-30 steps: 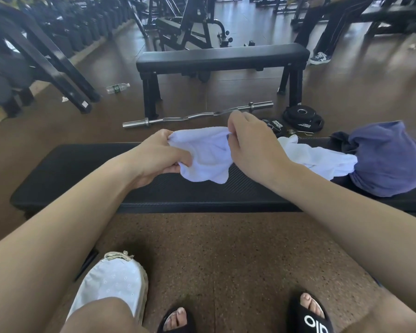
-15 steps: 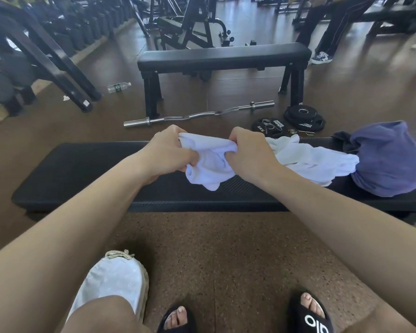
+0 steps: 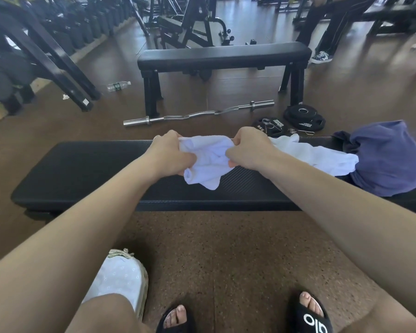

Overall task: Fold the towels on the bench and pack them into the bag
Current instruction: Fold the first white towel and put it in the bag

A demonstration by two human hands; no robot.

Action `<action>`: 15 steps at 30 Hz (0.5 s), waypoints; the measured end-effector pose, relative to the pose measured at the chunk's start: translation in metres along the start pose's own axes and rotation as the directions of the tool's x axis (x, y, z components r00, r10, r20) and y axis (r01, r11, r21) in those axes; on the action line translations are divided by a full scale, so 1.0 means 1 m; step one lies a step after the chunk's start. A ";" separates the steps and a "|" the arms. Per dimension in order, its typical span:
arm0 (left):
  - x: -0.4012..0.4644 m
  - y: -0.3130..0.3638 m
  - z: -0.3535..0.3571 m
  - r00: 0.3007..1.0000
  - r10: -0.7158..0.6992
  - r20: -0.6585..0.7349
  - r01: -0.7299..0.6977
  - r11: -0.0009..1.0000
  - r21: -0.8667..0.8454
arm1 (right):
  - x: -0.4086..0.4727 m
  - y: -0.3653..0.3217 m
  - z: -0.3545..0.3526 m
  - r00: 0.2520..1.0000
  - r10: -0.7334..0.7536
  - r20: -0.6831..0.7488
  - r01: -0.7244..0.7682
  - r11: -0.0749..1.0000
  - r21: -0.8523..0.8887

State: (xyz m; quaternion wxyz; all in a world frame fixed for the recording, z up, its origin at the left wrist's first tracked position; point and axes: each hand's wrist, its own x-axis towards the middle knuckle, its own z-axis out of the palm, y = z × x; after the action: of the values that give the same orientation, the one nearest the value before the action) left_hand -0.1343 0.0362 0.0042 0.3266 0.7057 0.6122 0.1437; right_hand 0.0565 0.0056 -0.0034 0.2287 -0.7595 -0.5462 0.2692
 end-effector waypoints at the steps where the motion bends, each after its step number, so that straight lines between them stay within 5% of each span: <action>1: 0.000 0.000 0.001 1.000 0.006 -0.001 -0.006 1.000 0.000 | -0.001 0.000 0.002 0.999 -0.023 -0.027 0.022 0.999 -0.030; 9: -0.002 0.006 0.007 0.999 0.037 0.009 -0.037 0.999 0.022 | 0.004 0.017 0.015 0.993 -0.024 -0.113 0.026 1.000 0.015; 15: -0.006 0.003 0.005 0.997 0.057 0.054 -0.049 0.988 -0.147 | 0.006 0.026 0.009 0.984 0.073 -0.160 -0.053 0.991 0.123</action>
State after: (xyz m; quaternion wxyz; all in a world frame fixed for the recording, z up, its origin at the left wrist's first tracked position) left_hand -0.1305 0.0294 0.0034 0.3910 0.6997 0.5714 0.1761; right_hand 0.0704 0.0039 -0.0282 0.3087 -0.7812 -0.4843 0.2447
